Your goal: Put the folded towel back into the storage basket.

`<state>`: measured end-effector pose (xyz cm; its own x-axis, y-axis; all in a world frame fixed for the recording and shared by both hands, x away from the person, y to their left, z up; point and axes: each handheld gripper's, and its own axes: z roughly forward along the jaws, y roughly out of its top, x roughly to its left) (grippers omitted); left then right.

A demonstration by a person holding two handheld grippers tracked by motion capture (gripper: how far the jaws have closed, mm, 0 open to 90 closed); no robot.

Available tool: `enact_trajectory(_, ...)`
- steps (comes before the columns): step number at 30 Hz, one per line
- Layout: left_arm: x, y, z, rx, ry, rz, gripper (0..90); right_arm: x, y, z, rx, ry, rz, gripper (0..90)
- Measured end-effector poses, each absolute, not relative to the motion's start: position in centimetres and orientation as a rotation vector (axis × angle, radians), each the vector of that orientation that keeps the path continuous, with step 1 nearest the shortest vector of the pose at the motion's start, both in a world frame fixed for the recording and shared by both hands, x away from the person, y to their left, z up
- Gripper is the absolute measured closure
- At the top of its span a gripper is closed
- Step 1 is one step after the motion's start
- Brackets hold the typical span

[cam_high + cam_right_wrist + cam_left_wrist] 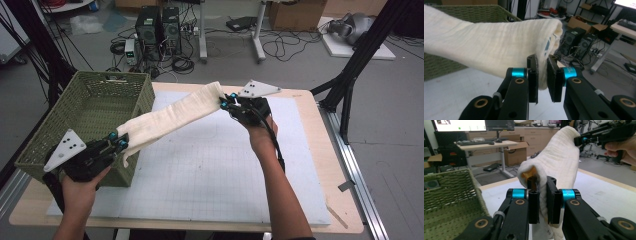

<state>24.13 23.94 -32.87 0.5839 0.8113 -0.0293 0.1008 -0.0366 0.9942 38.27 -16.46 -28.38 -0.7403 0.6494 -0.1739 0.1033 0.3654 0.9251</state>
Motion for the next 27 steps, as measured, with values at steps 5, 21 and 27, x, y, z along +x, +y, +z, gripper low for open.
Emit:
enact_trajectory(5, 23.9, 24.7, -32.8, 1.509, 0.822, 0.701, 82.2, 39.6, -14.5, -27.6, 0.634, 2.111, 1.363, 80.7)
enact_trajectory(21, 23.1, 27.3, -33.1, 1.475, 0.881, 0.751, 82.3, 42.7, -8.9, -26.4, 0.583, 2.139, 1.356, 80.7)
enact_trajectory(27, 22.7, 28.2, -33.2, 1.466, 0.904, 0.769, 82.3, 43.8, -6.7, -26.0, 0.570, 2.144, 1.356, 80.7)
